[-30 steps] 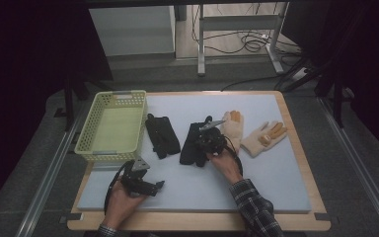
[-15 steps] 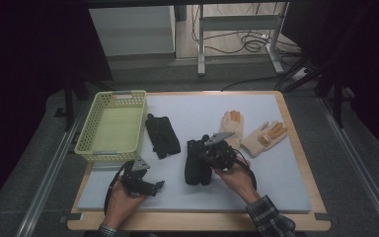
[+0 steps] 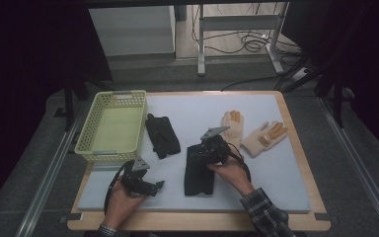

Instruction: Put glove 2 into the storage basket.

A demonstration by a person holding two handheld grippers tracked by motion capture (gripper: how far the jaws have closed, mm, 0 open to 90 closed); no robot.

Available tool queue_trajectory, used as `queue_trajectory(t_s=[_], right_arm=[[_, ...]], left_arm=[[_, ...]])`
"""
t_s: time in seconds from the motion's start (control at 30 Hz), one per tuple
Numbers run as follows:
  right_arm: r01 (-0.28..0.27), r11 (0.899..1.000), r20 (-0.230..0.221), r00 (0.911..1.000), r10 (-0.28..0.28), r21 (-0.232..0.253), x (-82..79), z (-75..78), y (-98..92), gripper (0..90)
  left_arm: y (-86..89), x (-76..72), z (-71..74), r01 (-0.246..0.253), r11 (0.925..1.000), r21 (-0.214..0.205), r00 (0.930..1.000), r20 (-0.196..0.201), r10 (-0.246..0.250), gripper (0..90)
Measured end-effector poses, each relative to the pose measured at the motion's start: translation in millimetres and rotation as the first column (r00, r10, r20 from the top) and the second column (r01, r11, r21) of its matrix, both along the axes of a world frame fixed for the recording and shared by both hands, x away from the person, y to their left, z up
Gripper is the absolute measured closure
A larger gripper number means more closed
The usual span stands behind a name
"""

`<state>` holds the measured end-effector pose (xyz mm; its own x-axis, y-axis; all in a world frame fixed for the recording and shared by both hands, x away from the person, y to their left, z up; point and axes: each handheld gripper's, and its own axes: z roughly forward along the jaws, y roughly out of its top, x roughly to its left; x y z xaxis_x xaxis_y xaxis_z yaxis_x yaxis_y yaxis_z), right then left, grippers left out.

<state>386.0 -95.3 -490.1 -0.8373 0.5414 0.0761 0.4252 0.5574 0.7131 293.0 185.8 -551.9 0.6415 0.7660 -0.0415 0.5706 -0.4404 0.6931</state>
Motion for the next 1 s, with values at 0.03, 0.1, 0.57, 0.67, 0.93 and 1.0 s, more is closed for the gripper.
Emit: queue_trajectory(t_s=[0.03,0.1,0.57,0.67,0.93,1.0], right_arm=[[0.000,1.000,0.000,1.0000,0.000,0.000,0.0,0.0,0.0,55.0],[0.002,1.000,0.004,1.0000,-0.002,0.008,8.8,1.0,10.3,55.8],[-0.025,0.999,0.039,0.9989,0.026,-0.031,54.8,-4.5,81.9,68.8],[0.022,0.998,0.031,0.9993,-0.020,-0.056,68.9,-14.0,93.5,63.1],[0.071,0.993,-0.004,0.9974,-0.072,-0.099,87.8,-32.9,103.4,53.6],[0.087,0.993,-0.034,0.9954,-0.090,-0.084,90.2,-37.9,103.5,59.5]], left_arm=[[0.0,0.0,0.0,0.000,1.0000,0.000,1.0000,0.000,0.000,1.9],[0.1,0.0,0.1,0.001,1.0000,0.002,1.0000,0.000,-0.001,1.9],[0.1,0.1,0.0,0.001,1.0000,-0.001,1.0000,-0.001,-0.001,1.9],[0.2,0.1,0.0,0.001,1.0000,0.000,1.0000,-0.001,-0.001,1.9],[0.1,0.1,0.0,0.001,1.0000,-0.001,1.0000,-0.002,-0.001,1.9],[0.1,0.2,0.0,0.001,1.0000,-0.001,1.0000,-0.002,-0.001,1.9]])
